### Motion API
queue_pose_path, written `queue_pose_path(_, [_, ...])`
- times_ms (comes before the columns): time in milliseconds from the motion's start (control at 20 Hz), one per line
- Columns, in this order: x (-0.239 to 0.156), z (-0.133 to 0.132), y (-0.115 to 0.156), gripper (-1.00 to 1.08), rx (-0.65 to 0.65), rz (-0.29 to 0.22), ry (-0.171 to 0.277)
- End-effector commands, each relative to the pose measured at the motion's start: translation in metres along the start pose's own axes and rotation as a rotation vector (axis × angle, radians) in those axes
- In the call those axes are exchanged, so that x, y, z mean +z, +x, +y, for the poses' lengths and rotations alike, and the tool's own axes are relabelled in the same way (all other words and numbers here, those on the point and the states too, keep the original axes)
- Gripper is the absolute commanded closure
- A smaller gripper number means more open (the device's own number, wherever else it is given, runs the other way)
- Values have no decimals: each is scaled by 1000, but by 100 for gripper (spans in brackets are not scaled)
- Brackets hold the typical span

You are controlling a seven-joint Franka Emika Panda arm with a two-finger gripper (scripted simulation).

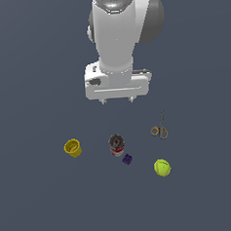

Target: Pick up a designated object from a clutter of objects.

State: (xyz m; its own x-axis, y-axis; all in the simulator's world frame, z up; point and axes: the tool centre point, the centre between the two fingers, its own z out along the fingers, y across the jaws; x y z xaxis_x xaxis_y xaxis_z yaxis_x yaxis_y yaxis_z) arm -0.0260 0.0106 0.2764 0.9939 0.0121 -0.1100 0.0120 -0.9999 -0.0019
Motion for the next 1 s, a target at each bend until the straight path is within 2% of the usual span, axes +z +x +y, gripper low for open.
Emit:
queue_pose_path(0, [0,0,0,-92,0,0,0])
queue_pose_path(450, [7,9,0,-92,-16,-14,1])
queue_pose_path(950, [9,5,8,-92,-9,-10,0])
